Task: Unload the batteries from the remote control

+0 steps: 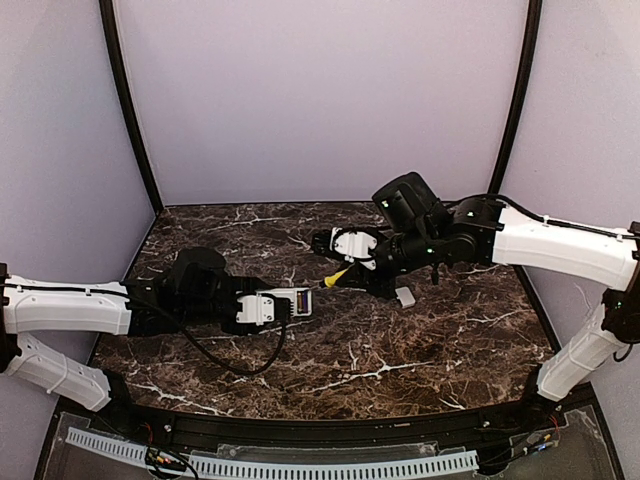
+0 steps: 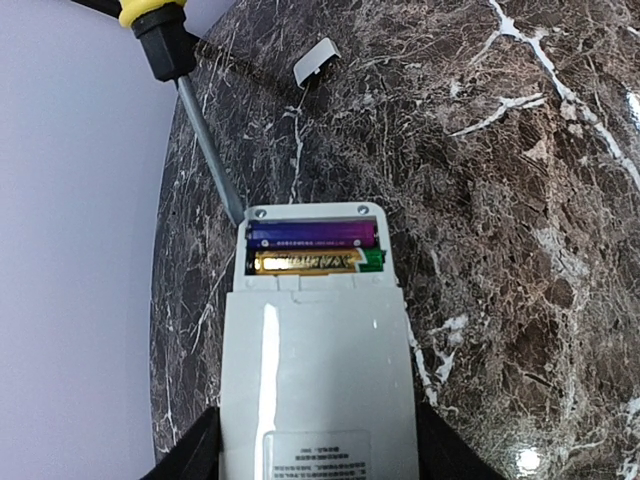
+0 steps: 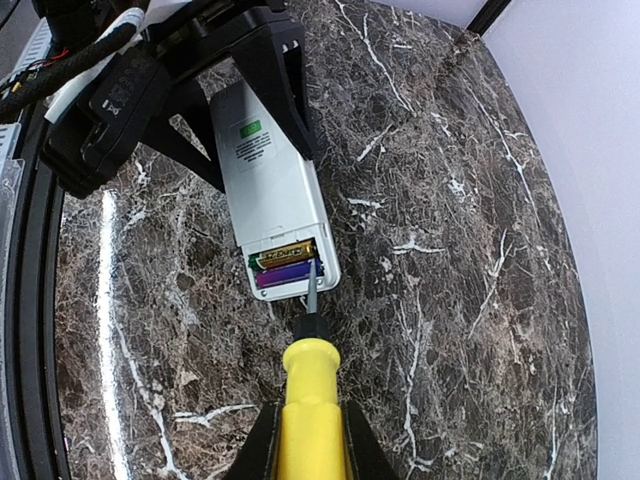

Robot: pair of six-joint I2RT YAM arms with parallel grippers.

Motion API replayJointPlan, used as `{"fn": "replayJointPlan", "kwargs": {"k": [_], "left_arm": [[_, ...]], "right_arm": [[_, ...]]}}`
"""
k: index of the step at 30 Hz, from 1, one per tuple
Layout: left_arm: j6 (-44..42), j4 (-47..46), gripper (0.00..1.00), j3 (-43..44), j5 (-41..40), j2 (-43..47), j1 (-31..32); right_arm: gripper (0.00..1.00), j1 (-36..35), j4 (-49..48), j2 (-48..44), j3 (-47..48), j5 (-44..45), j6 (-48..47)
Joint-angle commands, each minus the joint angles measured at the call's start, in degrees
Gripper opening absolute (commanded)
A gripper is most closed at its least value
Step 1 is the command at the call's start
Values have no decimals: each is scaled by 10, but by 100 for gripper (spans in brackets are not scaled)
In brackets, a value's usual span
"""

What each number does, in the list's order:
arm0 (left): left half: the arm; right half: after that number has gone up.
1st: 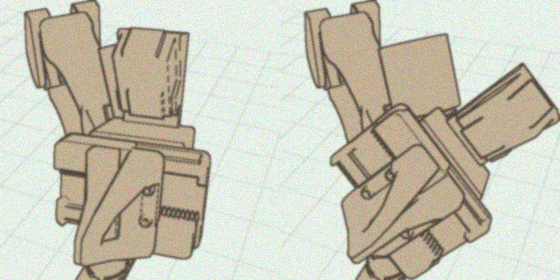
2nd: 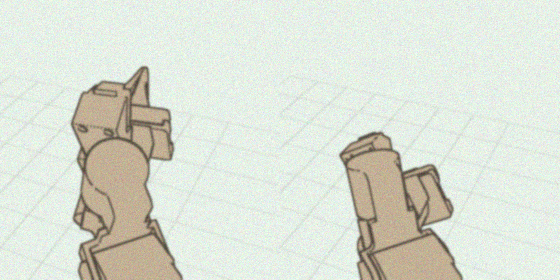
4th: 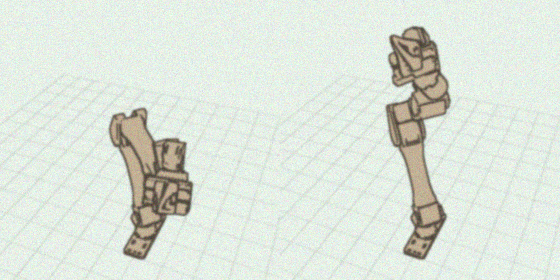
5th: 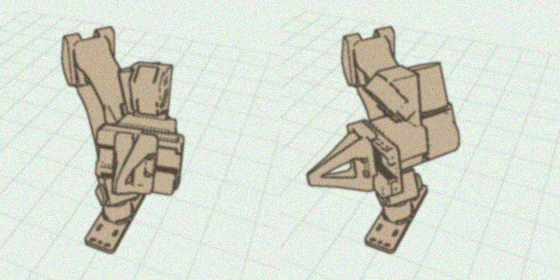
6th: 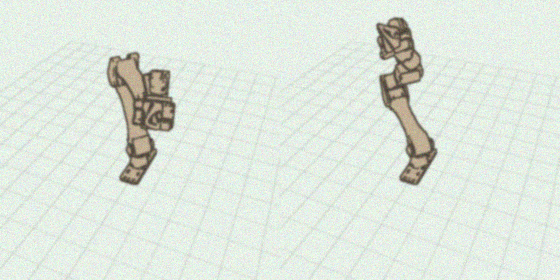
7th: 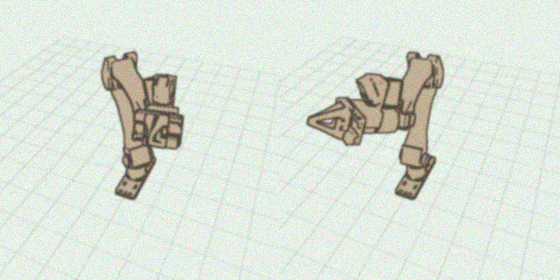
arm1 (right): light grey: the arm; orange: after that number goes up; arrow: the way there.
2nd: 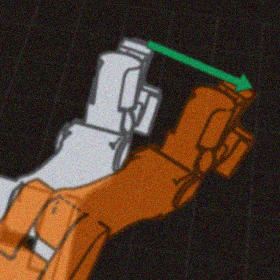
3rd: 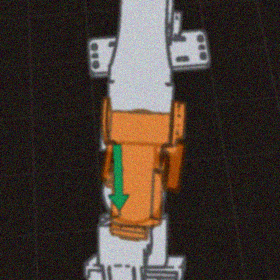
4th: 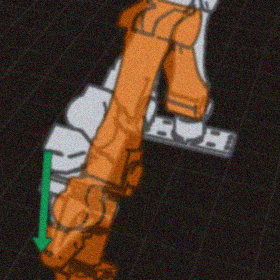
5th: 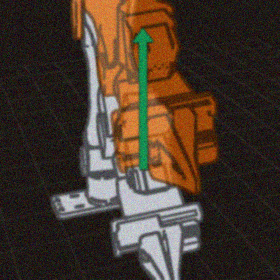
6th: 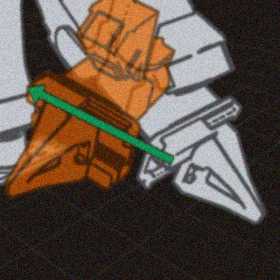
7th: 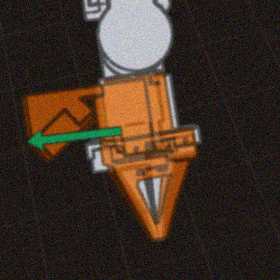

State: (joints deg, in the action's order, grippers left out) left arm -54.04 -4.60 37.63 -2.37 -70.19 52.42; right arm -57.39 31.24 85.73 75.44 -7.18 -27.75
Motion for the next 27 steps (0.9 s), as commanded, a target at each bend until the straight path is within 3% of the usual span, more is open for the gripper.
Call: {"fn": "replayJointPlan", "kwargs": {"k": [1,27], "left_arm": [[-6,-16,0,-9,9,19,5],[-10,-18,0,-12,8,21,7]], "right_arm": [[0,-5,-26,7,6,10,7],[0,-7,-26,12,-3,11,13]]}}
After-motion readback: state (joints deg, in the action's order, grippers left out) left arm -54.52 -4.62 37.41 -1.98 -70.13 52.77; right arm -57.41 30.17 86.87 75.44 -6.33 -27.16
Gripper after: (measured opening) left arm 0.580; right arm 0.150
